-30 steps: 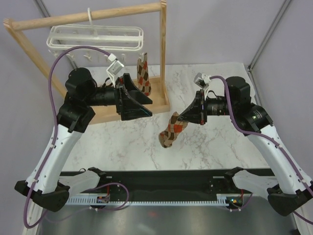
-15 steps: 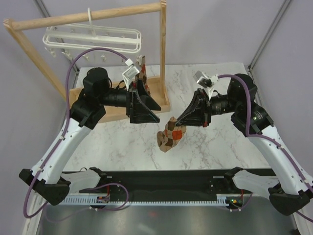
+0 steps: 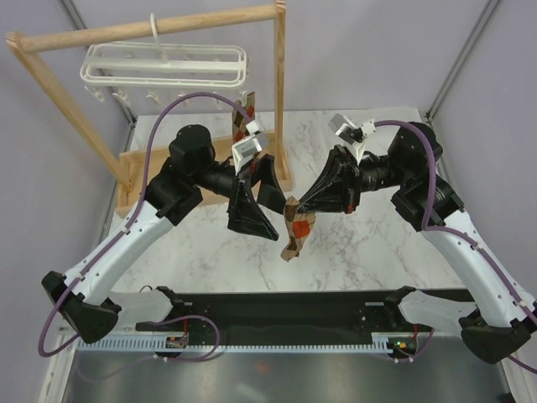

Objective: Clip the socks to the hanger
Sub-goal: Pick up the sock from the bin.

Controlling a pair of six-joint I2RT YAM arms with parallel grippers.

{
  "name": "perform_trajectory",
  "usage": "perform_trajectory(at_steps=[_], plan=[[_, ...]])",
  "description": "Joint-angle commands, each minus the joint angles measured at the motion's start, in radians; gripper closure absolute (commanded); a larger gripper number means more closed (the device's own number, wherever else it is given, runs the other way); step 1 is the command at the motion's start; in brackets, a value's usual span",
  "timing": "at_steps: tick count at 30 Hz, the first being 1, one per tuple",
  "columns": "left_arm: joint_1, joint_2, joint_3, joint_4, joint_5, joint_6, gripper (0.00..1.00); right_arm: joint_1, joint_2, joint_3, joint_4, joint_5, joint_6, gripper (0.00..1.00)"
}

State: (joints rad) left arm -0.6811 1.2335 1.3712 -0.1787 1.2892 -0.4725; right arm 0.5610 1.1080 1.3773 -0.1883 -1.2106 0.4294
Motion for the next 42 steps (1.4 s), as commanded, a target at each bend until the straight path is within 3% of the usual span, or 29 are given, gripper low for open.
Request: perform_trajectory(at_steps=[1, 7, 19, 21, 24, 27, 28, 30, 33, 36, 37, 42], plan=[[-0.006, -0.067, -0.055, 0.048, 0.084, 0.034, 0.05, 0.004, 0.004, 0.045, 0.05, -0.009, 0.009, 1.0], [-0.031, -0.071, -0.06, 0.065, 0.055, -0.009, 0.17, 0.005, 0.023, 0.058, 0.078, 0.0, 0.026, 1.0], [-0.049, -0.06, -0.037, 0.174, 0.008, -0.101, 0.17, 0.02, 0.03, 0.043, 0.112, 0.008, 0.057, 1.0], [-0.058, -0.055, -0.032, 0.176, 0.018, -0.11, 0.21, 0.02, 0.033, 0.046, 0.112, 0.011, 0.052, 1.0], [-0.063, -0.054, -0.029, 0.174, 0.022, -0.133, 0.37, 0.02, 0.046, 0.06, 0.109, 0.022, 0.049, 1.0], [-0.063, -0.063, -0.038, 0.174, 0.021, -0.15, 0.67, 0.019, 0.061, 0.075, 0.081, 0.04, 0.025, 1.0], [-0.063, -0.066, -0.041, 0.174, 0.007, -0.156, 0.83, 0.02, 0.065, 0.081, 0.051, 0.061, 0.014, 1.0], [-0.063, -0.065, -0.035, 0.122, -0.016, -0.147, 0.98, 0.02, 0.069, 0.08, 0.033, 0.098, -0.006, 0.94], [-0.061, -0.075, -0.006, -0.058, -0.128, -0.063, 0.98, 0.02, 0.073, 0.072, -0.013, 0.184, -0.023, 0.86], [-0.057, -0.101, 0.014, -0.18, -0.284, 0.017, 0.98, 0.02, 0.078, 0.068, -0.108, 0.331, -0.047, 0.69], [-0.054, -0.107, 0.015, -0.197, -0.362, 0.02, 0.98, 0.02, 0.081, 0.063, -0.155, 0.373, -0.052, 0.56], [-0.044, -0.146, 0.058, -0.356, -0.653, 0.038, 0.98, 0.02, 0.04, 0.008, -0.238, 0.734, -0.003, 0.25]])
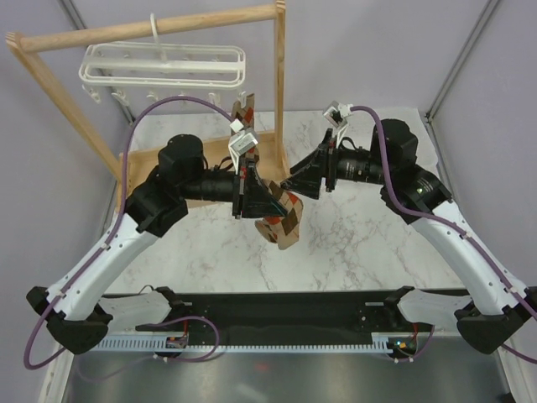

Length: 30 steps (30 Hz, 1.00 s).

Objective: Clip the socks to the hanger
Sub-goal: Pick up the sock from the bin.

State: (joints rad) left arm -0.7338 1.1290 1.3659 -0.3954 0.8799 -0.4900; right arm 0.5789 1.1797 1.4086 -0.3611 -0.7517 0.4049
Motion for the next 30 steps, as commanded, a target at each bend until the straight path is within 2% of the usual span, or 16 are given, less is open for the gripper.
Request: perform_trajectory(at_steps=[1, 4, 9, 11, 12, 14, 15, 17, 18, 21, 23, 24, 27, 29, 30], plan=[[0.01, -0.05, 0.07, -0.16, -0.271, 0.062, 0.98, 0.002, -0.043, -0.054, -0.064, 0.311, 0.041, 0.16], [0.011, -0.106, 0.067, -0.186, -0.341, 0.077, 0.98, 0.002, -0.078, -0.109, -0.032, 0.373, 0.103, 0.02], [0.011, -0.19, 0.025, -0.186, -0.372, 0.099, 0.98, 0.002, -0.14, -0.217, 0.144, 0.316, 0.201, 0.02], [0.011, -0.213, 0.018, -0.188, -0.372, 0.102, 0.98, 0.002, -0.155, -0.275, 0.227, 0.235, 0.262, 0.02], [0.011, -0.221, 0.015, -0.188, -0.372, 0.1, 0.98, 0.002, -0.169, -0.302, 0.349, 0.204, 0.293, 0.02], [0.011, -0.233, 0.013, -0.184, -0.368, 0.103, 0.98, 0.002, -0.181, -0.39, 0.512, 0.094, 0.421, 0.04], [0.011, -0.238, 0.012, -0.183, -0.366, 0.108, 0.98, 0.002, -0.184, -0.42, 0.683, 0.057, 0.48, 0.06], [0.01, -0.247, 0.007, -0.171, -0.358, 0.114, 0.98, 0.002, -0.181, -0.486, 0.84, -0.006, 0.626, 0.11], [0.011, -0.25, 0.006, -0.169, -0.349, 0.117, 0.98, 0.004, -0.175, -0.505, 0.979, -0.011, 0.673, 0.13], [0.01, -0.262, -0.01, -0.143, -0.323, 0.126, 0.98, 0.013, -0.16, -0.551, 1.181, -0.008, 0.812, 0.18], [0.011, -0.265, -0.027, -0.122, -0.315, 0.125, 0.98, 0.036, -0.143, -0.569, 1.258, 0.003, 0.874, 0.21], [0.011, -0.261, -0.03, -0.108, -0.317, 0.12, 0.98, 0.048, -0.121, -0.577, 1.356, 0.026, 0.946, 0.22], [0.011, -0.253, -0.033, -0.082, -0.305, 0.111, 0.98, 0.114, -0.055, -0.576, 1.493, 0.04, 1.012, 0.27], [0.011, -0.25, -0.036, -0.065, -0.295, 0.104, 0.98, 0.159, -0.029, -0.557, 1.47, 0.041, 0.984, 0.38], [0.011, -0.253, -0.036, -0.06, -0.292, 0.1, 0.98, 0.165, -0.032, -0.55, 1.402, 0.046, 0.961, 0.41]])
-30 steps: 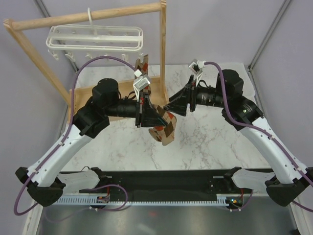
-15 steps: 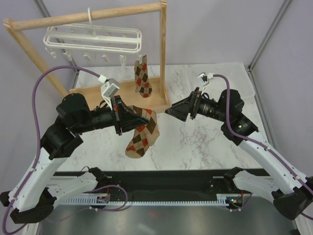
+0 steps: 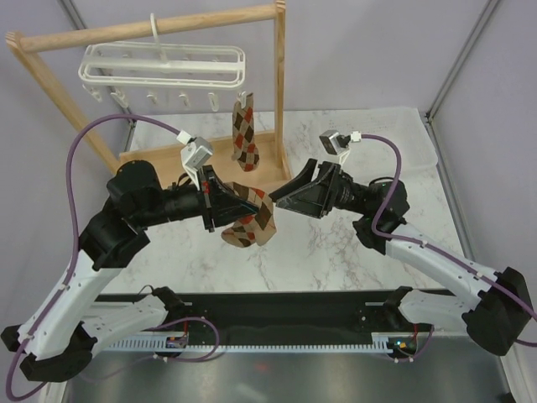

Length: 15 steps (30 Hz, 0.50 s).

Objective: Clip the socks to the hanger
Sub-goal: Pick up the sock from the bin.

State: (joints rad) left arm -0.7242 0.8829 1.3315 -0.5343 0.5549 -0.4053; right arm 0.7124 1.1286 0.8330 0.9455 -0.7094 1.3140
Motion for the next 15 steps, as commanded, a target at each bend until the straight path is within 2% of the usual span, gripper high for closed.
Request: perform_trajectory(at_steps=[1, 2, 3, 5, 6, 15], plan=[[0.002, -0.01, 0.0, 0.08, 0.034, 0.016, 0.98, 0.038, 0.01, 0.04, 0.038, 0.02, -0.026, 0.41], [0.002, -0.013, 0.0, 0.08, 0.033, 0.016, 0.98, 0.038, -0.024, 0.049, -0.031, 0.034, -0.076, 0.41], [0.002, -0.018, -0.002, 0.08, 0.031, 0.016, 0.98, 0.039, -0.042, 0.075, -0.195, 0.051, -0.126, 0.4], [0.002, -0.033, -0.006, 0.08, 0.036, 0.019, 0.98, 0.047, -0.087, 0.103, -0.342, 0.105, -0.261, 0.37], [0.0, -0.039, -0.009, 0.085, 0.045, 0.02, 0.98, 0.048, -0.095, 0.112, -0.405, 0.111, -0.275, 0.37], [0.002, -0.044, -0.023, 0.164, 0.168, 0.008, 0.98, 0.101, -0.007, 0.112, -0.248, 0.076, -0.151, 0.36]])
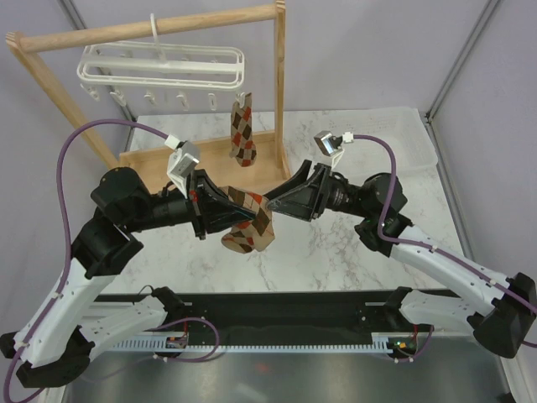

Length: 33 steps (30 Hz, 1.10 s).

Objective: Clip the socks to the hanger
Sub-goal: Pick up the sock from the bin.

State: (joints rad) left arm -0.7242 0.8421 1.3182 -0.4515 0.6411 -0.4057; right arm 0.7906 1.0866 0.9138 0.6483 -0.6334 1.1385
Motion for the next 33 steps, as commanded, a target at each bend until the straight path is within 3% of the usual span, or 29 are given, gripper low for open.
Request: perform_trajectory(at_steps=[1, 11, 17, 23, 33], plan=[[0.002, -0.003, -0.01, 0.086, 0.083, 0.007, 0.98, 0.038, 0.042, 0.036, 0.056, -0.002, 0.029, 0.36], [0.0, -0.006, -0.06, 0.094, 0.131, -0.001, 0.98, 0.042, 0.098, 0.063, 0.318, 0.008, 0.202, 0.39], [0.0, -0.015, -0.077, 0.094, 0.131, -0.001, 0.98, 0.042, 0.098, 0.063, 0.364, -0.005, 0.237, 0.41], [0.0, -0.005, -0.059, 0.094, 0.131, -0.001, 0.98, 0.055, 0.082, 0.025, 0.363, -0.003, 0.234, 0.43], [0.0, -0.009, -0.063, 0.093, 0.129, 0.001, 0.98, 0.088, 0.131, 0.063, 0.274, 0.012, 0.145, 0.58]])
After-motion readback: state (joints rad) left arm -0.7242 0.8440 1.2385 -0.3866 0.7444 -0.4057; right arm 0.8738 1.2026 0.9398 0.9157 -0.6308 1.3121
